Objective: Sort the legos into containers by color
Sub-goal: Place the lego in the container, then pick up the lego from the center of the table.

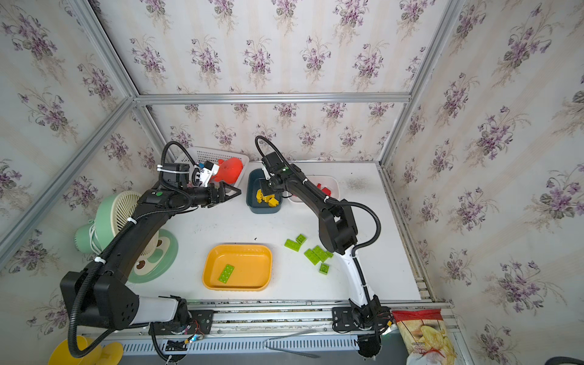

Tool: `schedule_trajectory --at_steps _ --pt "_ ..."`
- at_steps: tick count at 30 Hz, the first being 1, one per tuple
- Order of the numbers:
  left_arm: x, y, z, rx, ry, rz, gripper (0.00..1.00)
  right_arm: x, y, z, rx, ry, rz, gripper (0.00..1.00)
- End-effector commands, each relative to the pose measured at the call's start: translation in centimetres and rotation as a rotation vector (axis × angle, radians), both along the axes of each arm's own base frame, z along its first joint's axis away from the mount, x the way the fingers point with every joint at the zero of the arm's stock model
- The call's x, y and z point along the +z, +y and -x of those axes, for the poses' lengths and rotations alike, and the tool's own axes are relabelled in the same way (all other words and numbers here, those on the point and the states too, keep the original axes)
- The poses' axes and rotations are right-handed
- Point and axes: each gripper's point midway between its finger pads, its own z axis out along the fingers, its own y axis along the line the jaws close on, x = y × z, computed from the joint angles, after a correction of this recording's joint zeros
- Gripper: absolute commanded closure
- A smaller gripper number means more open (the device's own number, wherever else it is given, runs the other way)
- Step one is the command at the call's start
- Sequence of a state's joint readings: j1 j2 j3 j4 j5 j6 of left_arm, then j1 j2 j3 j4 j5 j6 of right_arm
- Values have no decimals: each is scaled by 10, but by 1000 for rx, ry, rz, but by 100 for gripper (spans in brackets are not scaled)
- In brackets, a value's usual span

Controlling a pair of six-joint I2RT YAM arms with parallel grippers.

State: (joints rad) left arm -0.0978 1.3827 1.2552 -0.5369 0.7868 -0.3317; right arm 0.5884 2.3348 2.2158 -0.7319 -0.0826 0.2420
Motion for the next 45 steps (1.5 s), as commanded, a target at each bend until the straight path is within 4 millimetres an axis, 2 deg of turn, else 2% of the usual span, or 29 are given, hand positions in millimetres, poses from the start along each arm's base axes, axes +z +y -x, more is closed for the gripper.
schedule_trajectory --at_steps 1,3,4,7,12,15,17,21,24,25,29,32,38,40,45 --pt "3 4 -5 8 -52 -30 1 5 18 -24 32 -66 -34 60" --pt "0 6 -6 20 -61 -42 1 2 26 -38 31 -93 -50 59" --pt "-1 7 -7 28 -65 -48 1 -12 31 -44 31 -89 -47 59" --pt "-7 12 -11 57 -77 -69 1 -26 37 -58 31 -109 -52 58" --pt "-14 16 -16 87 -83 -88 1 -43 35 -66 27 -113 -36 56" --pt "-15 18 -18 103 -102 -88 1 -35 34 -70 26 -141 -33 47" --pt "-16 20 -19 117 -124 -99 1 -21 34 -70 27 -164 -38 38" --pt "-16 20 -19 121 -133 -94 1 4 27 -60 59 -169 -16 30" --pt "-17 17 -17 109 -116 -72 1 24 22 -35 136 -136 0 30" --pt "-18 16 -15 105 -108 -64 1 41 18 -24 162 -138 -3 29" --pt "-20 17 -8 105 -105 -63 1 50 -4 23 237 -107 13 29" --pt "-25 17 -3 108 -94 -64 1 53 -32 62 254 -91 35 28" --pt "-36 19 11 113 -73 -66 1 37 -85 129 266 -23 122 27" --pt "-34 19 20 116 -87 -61 1 29 -99 149 275 -21 138 25" --pt "-47 20 33 114 -64 -60 1 1 -125 179 288 -21 188 25"
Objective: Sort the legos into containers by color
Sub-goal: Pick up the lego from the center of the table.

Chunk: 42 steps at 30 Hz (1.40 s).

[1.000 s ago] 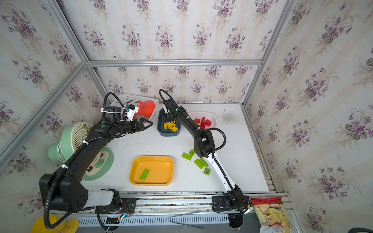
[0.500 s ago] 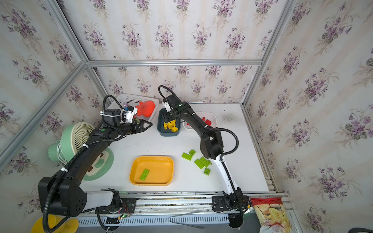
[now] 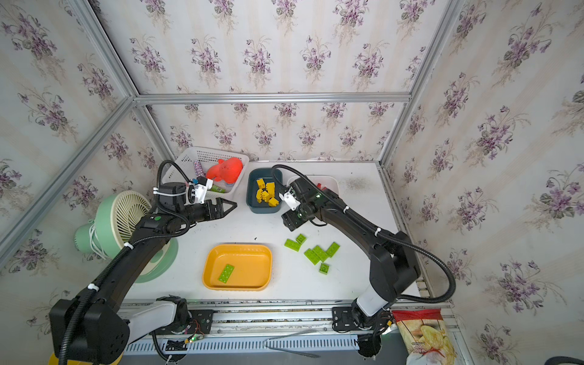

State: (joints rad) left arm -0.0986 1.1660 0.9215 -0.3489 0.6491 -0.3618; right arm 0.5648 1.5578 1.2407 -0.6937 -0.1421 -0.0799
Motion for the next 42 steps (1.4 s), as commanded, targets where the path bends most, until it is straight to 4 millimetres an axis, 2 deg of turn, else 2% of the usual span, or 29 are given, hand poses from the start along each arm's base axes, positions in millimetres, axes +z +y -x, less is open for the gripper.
schedule_trajectory --at_steps 1,6,9,14,19,25,26,34,39,42 --pt "-4 0 6 -5 -4 5 1 -10 -8 1 18 -56 25 25" --pt "-10 -1 18 -21 0 12 1 -43 -25 17 48 -22 118 28" --pt "-12 -1 24 -26 -5 14 1 -56 -36 16 52 -40 183 28" --pt "-17 -2 31 -35 6 26 1 -78 -35 11 72 4 215 31" --pt "-16 -4 33 -42 6 42 1 -87 -27 0 79 28 183 35" --pt "-20 -4 34 -41 19 45 1 -103 -20 2 104 87 172 41" --pt "-20 -4 34 -41 20 45 1 -105 -30 -4 73 105 170 42" --pt "-21 -5 34 -44 31 50 1 -117 -45 -1 43 142 220 48" --pt "-20 -6 33 -44 33 52 1 -119 -49 0 37 151 225 51" --pt "-20 -6 32 -46 34 55 1 -119 -49 1 36 169 228 56"
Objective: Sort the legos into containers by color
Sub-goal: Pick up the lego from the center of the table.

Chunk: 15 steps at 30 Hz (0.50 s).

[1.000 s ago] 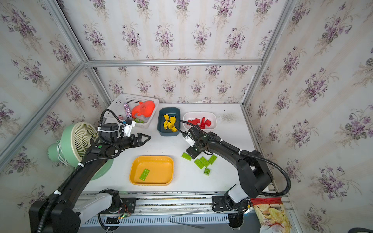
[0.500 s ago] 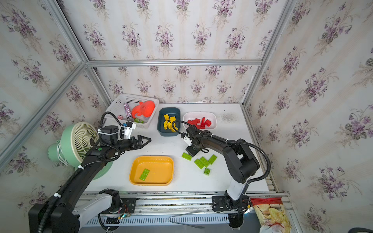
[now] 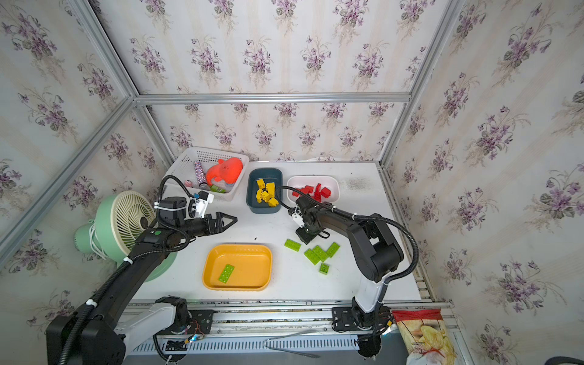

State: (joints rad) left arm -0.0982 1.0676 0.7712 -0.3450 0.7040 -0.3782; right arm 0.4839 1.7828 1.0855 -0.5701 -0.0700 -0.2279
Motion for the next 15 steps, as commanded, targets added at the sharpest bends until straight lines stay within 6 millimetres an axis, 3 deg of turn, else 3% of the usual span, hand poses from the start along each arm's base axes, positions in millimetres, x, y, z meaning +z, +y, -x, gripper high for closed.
schedule_trajectory --at_steps 1,4,9,11,15 --pt "9 -2 -3 -11 -29 14 1 4 0 1 -1 12 0 59" --pt "9 -1 -4 -8 -30 9 1 21 4 -4 -2 -22 -31 65" --pt "4 1 -3 -3 -18 -8 1 59 23 1 -1 -46 -133 66" --pt "1 4 -1 3 -8 -16 1 79 37 7 9 -63 -198 67" --pt "-3 14 2 27 12 -18 1 112 92 43 122 -84 -337 67"
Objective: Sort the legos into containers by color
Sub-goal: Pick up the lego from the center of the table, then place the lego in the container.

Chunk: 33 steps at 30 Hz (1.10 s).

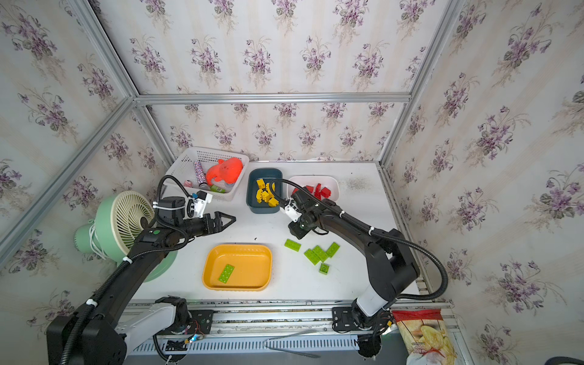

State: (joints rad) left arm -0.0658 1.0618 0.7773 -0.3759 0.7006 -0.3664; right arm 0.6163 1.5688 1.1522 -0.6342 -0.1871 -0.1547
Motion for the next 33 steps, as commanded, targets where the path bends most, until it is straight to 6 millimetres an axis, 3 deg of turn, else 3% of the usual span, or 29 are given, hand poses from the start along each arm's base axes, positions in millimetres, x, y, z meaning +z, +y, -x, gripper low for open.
schedule_trajectory --at_steps 1,4,8,16,20,25,30,33 --pt "-2 6 4 4 5 -6 1 27 40 27 65 12 -139 67" --pt "-2 9 6 14 7 -8 1 38 75 57 168 0 -219 67" --pt "-6 12 9 28 26 -11 1 34 115 89 297 -12 -279 66" --pt "-24 23 18 72 81 -53 1 -3 162 107 429 -21 -264 64" --pt "-28 25 23 83 95 -58 1 -21 172 104 434 -9 -265 57" --pt "-33 25 26 81 114 -60 1 -29 182 102 438 -7 -283 47" --pt "-30 23 25 71 114 -48 1 -9 175 97 404 -29 -306 37" --pt "-29 19 26 51 122 -24 1 8 151 88 334 -33 -326 36"
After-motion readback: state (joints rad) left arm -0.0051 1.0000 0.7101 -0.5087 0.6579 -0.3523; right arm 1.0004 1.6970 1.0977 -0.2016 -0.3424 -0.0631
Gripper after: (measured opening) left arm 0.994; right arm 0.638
